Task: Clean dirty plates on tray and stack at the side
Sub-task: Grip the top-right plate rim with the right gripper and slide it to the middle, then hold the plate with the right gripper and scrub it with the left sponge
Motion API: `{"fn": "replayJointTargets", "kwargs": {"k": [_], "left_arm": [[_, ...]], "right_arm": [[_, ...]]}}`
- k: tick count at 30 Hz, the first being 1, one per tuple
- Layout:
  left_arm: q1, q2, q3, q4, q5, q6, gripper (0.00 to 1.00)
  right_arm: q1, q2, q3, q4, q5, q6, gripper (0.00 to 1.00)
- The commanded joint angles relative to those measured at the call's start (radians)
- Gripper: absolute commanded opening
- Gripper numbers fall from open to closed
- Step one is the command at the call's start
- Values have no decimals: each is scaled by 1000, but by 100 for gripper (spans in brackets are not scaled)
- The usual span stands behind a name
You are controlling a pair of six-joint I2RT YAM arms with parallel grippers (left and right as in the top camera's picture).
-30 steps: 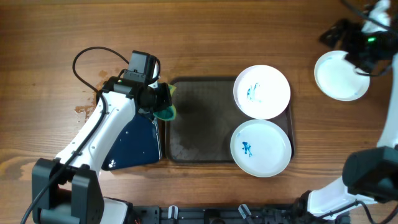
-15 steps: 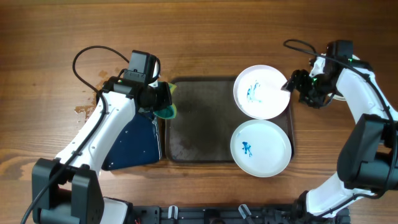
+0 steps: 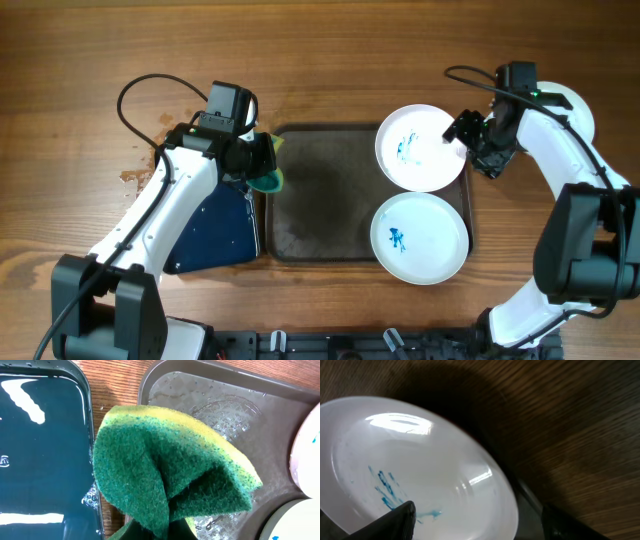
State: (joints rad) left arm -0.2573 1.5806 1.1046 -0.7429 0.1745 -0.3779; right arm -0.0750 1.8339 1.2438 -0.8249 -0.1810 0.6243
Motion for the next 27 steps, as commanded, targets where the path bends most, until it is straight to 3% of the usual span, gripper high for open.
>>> {"fn": "replayJointTargets", "kwargs": {"k": [1,11,12,13,14,19,23,27], "left_arm": [[-7,7,12,3,16,27,4],[-7,7,12,-5,16,27,4],[-7,7,12,-5,16,27,4],[-7,7,12,-5,16,27,4],[-7,7,12,-5,16,27,4],[-8,7,12,-4,16,27,4],[-26,7,12,7,37,31,4],[-89,7,12,30,77,30,4]], "right_arm": [[5,28,-9,5,32,-59,64],[45,122,-9,67,32,-21,61],[45,122,-9,74,32,-22,47],[45,122,-9,79,32,-22,19],[45,122,-9,84,32,-22,5],[67,122,-9,127,24,-155,5],[232,122,-9,222,-23,-393,5],[351,122,-9,246,-22,-361,5]]}}
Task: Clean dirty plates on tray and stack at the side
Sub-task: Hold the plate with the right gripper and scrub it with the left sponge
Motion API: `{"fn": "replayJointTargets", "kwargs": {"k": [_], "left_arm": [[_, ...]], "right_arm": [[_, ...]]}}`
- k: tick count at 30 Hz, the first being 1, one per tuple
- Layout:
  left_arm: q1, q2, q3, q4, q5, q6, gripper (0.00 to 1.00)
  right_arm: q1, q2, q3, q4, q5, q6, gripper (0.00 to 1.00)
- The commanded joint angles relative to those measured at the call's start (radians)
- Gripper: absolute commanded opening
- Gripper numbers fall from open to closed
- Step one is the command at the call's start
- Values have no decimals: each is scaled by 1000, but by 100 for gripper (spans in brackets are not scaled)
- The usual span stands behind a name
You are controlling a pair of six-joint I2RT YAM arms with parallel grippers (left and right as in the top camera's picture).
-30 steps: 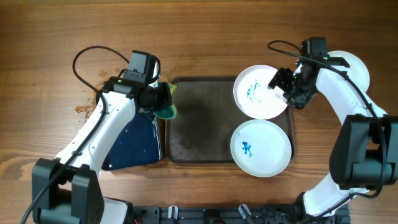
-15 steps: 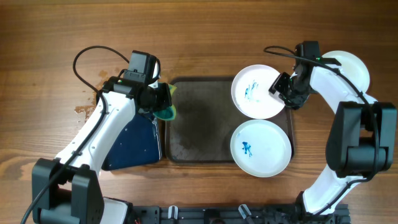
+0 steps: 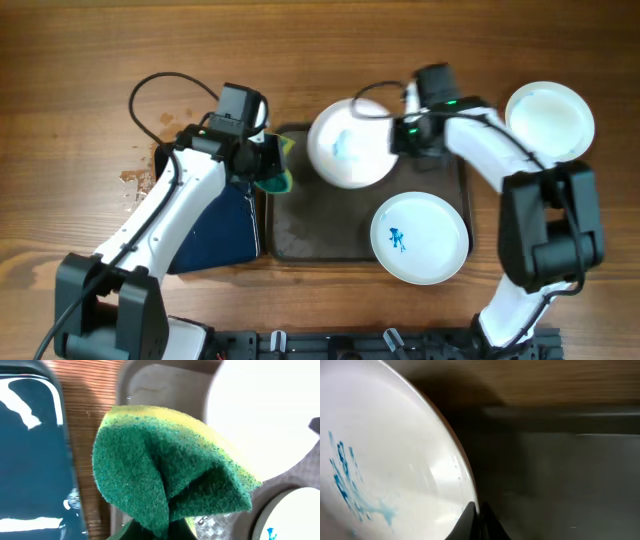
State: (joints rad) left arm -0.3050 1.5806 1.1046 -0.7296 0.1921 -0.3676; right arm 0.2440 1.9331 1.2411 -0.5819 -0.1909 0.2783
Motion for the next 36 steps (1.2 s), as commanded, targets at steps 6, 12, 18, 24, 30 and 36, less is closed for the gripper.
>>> {"fn": "replayJointTargets", "kwargs": {"k": [6,12,18,24,30,36], "left_arm": [[-80,23,12,126,265,-34,4],[-80,169,12,248,388,-87,4],[-80,282,12,347,381,-108,4],[-86,407,12,362,383,-145,4],[-72,460,12,190,98,-218,4],[-43,460,12,-14,-278,-324,4]], "right_arm": [[37,24,-6,-14,-71,63,5],[51,25,-6,-38,-125,39,5],[90,25,-11,-108,-124,63,5],[117,25,-92,-62,-124,117,5],[117,25,-95,-51,-124,144,5],[117,25,-95,-48,-113,171,5]]}}
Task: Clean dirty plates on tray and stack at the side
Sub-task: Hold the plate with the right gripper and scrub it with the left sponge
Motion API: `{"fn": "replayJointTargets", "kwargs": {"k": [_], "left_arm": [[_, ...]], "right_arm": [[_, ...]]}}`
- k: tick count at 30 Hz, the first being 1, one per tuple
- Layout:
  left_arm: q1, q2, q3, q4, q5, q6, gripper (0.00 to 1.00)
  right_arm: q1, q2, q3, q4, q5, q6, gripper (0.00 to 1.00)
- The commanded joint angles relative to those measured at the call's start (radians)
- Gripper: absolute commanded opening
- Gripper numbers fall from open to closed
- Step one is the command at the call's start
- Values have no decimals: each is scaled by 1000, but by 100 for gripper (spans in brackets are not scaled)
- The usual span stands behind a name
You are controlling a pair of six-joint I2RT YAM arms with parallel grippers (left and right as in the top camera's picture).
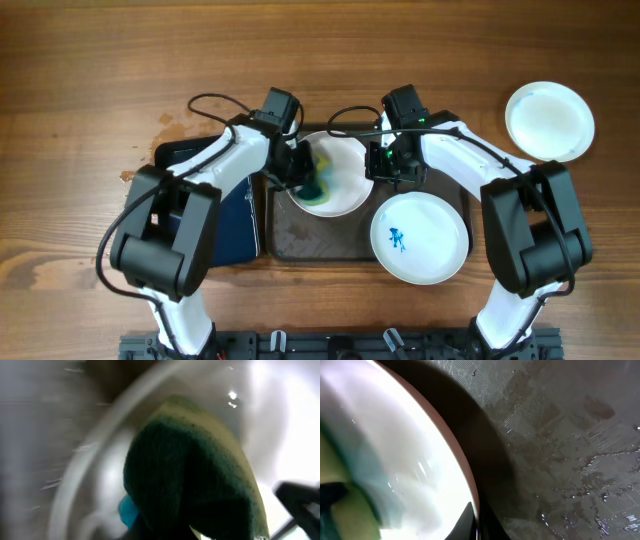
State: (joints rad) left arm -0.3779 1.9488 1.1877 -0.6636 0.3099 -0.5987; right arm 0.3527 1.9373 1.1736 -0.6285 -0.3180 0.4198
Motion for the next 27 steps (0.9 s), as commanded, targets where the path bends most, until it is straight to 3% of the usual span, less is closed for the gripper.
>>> {"fn": "replayJointTargets", "kwargs": {"k": [1,3,4,6,7,12,17,20,24,27], "left_arm": [[29,92,-71,-98,-422,-113,4],[28,92,-71,-111,-420,-111,4],[27,92,-71,-90,-345,-42,4],[25,92,-71,5,56,161,4],[13,92,-71,76,344,214,4],[-26,92,-71,166,578,197,4],[-80,92,-71,267,567,39,4],[-2,92,-71,290,327,-36,4],[139,92,-71,287,92,0,4],[160,92,-71,240,-32,22,4]], "right_arm": [[8,21,-28,0,14,30,5],[8,21,-28,-2,26,33,5],[8,21,-28,-3,29,32,5],[8,21,-28,-2,29,32,5],[8,21,-28,-3,29,32,5],[8,21,-28,-5,29,32,5],[8,21,-28,-5,29,32,5],[8,21,-28,-20,29,32,5],[8,21,-28,-23,29,32,4],[8,21,-28,-35,29,32,5]]}}
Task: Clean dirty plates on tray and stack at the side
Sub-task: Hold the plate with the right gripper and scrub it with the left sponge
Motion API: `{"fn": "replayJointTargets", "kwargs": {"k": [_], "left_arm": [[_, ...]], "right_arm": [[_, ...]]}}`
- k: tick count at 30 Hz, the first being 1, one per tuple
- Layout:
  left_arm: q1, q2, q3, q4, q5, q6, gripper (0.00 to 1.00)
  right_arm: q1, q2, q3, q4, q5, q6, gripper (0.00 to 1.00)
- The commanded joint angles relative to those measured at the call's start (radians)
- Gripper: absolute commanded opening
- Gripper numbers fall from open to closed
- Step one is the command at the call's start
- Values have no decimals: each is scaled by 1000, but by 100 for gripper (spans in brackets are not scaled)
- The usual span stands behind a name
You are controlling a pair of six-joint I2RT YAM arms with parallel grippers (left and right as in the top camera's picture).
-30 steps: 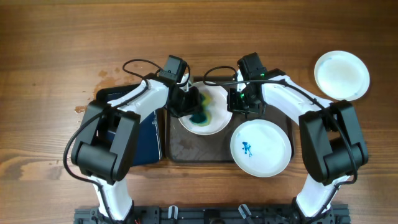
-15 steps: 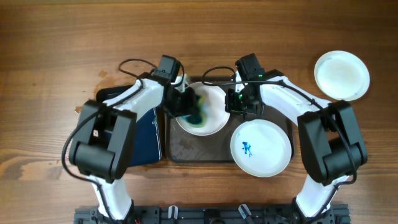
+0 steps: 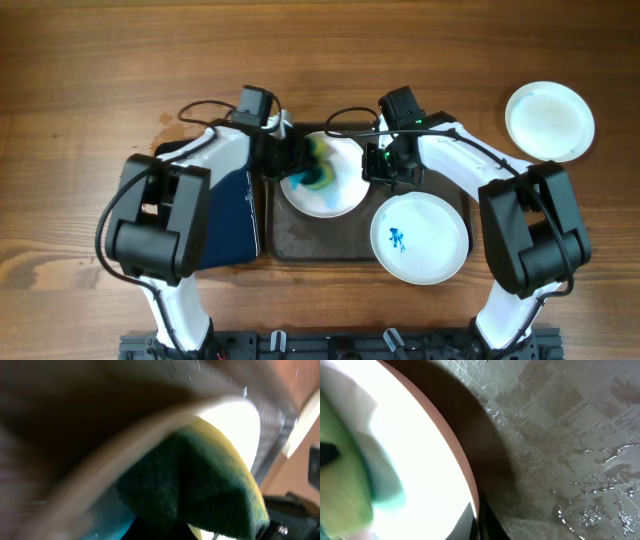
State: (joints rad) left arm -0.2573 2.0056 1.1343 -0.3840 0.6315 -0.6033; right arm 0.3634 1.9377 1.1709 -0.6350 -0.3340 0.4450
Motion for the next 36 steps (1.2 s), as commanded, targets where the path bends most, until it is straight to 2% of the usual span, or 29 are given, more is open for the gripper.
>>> {"fn": "replayJointTargets", "kwargs": {"k": [1,4,7,8,9,11,13,15,19,21,28,31,36], "left_arm": [[36,35,-18,-66,-384,27,4],[5,35,-18,-242,-475,18,4],[-44,35,-18,-365,-441,44,4],[-74,35,-18,-374,-338,113,4],[-91,35,-18,-372,-287,139,4],[-164,35,-18,-318,-84,208,4],[-226,35,-18,-217,82,203,4],[-252,35,-18,-134,127,143,4],[-231,36,-18,-13,73,47,4],[-194,36,-18,13,-69,10,4],[-5,36,-18,63,-266,17,4],[33,36,-18,5,-267,19,4],[27,36,-18,-260,-288,98,4]], "right_arm": [[-3,21,-25,-29,45,7,5],[-3,21,-25,-32,45,7,5],[-3,21,-25,-32,45,7,5],[-3,21,-25,-32,45,7,5],[-3,21,-25,-32,45,8,5],[-3,21,-25,-32,45,6,5],[-3,21,-25,-34,45,3,5],[-3,21,-25,-36,45,2,5],[-3,21,-25,-43,45,2,5],[-3,21,-25,-45,45,2,5],[-3,21,-25,-50,45,-1,5],[-3,21,-25,-51,45,0,5],[-3,21,-25,-57,46,-2,5]]}}
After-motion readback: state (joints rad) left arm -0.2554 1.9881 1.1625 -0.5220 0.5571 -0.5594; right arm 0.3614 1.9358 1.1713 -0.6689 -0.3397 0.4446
